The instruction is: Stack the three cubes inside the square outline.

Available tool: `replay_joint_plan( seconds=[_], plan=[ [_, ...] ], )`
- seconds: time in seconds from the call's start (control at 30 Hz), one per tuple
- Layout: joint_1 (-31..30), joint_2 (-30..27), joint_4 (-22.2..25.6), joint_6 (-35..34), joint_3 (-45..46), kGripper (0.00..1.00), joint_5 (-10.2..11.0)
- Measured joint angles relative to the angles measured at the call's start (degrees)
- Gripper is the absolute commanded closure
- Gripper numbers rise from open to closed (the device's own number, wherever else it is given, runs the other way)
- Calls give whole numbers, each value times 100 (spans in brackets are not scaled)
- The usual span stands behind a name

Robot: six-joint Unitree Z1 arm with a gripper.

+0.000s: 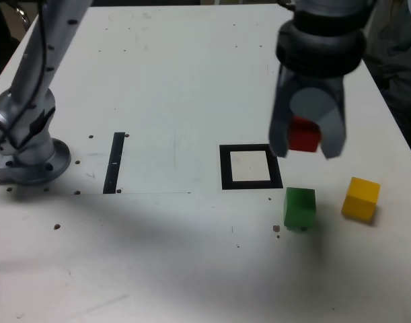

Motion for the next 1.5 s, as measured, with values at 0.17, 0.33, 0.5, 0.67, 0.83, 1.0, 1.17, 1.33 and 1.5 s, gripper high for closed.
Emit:
replay_joint_plan(
  seconds=[0.17, 0.33, 0.5, 0.67, 0.83, 1.0, 1.17, 1.33, 1.5],
  plan=[
    [175, -385, -248, -23, 689, 73, 26],
    [376, -652, -667, -29, 1458, 73, -25],
    [641, -779, -1206, -25, 2168, 73, -140],
    [799, -879, -1591, -3, 2688, 73, -263],
    [868, -910, -1857, 1, 2974, 73, -404],
    [942, -912, -2129, 2, 3188, 73, -612],
    [1070, -893, -2375, -30, 3448, 73, -697],
    [1156, -879, -2542, -31, 3683, 73, -720],
    [1172, -848, -2625, -22, 3770, 73, -751]
  ],
)
